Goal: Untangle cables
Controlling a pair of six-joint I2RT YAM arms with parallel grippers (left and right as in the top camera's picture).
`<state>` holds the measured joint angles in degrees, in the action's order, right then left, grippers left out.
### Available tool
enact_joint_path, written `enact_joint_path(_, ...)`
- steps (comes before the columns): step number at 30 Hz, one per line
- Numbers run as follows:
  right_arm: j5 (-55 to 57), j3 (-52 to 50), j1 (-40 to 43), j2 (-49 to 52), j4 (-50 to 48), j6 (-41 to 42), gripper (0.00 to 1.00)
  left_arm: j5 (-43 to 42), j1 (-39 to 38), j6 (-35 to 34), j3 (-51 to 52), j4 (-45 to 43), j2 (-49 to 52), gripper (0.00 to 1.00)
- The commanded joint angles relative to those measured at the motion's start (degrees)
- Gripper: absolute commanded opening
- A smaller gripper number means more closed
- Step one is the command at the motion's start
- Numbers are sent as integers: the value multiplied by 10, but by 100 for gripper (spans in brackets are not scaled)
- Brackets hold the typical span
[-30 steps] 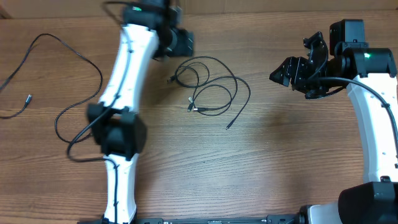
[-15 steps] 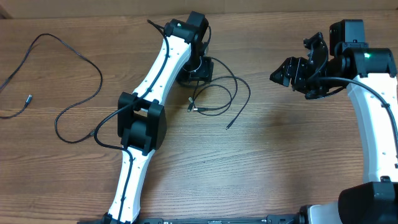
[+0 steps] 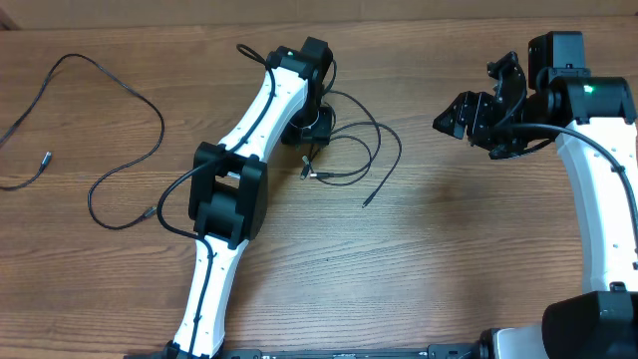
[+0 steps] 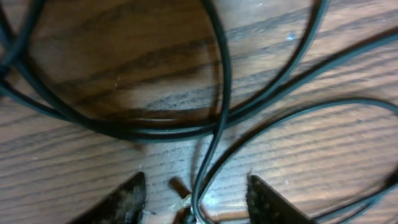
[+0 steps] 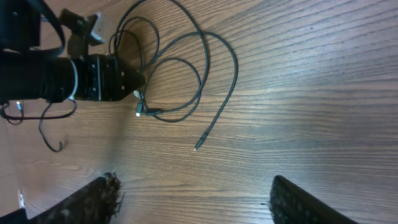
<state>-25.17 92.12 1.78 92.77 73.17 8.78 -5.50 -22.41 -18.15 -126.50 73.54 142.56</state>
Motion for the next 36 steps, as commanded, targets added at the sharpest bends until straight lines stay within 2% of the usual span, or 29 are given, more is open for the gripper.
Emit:
enact_joint_path(1,3,5,-2,-16,0,0,78,1,-2,-30,24,-11,6,40)
enact_joint_path(5,3,5,-2,-16,0,0,78,2,-2,-49,42,-38,6,33)
enact_joint_path(13,3,5,-2,-15,0,0,79,16,-13,-59,75,-75,6,30)
enact_joint_path(14,3,5,-2,-14,0,-1,79,16,-16,-59,81,-78,6,20)
enact_joint_path(15,4,5,-2,-14,0,-1,79,16,-19,-61,84,-78,6,4)
enact_joint_path(22,12,5,-2,-14,0,-1,80,15,-21,-72,62,-73,-34,4)
enact_joint_path(31,12,5,-2,-14,-5,-1,80,18,-22,-72,47,-124,-260,4)
enact_joint_path(36,11,5,-2,-14,-9,0,80,-13,-22,-71,47,-152,-373,4)
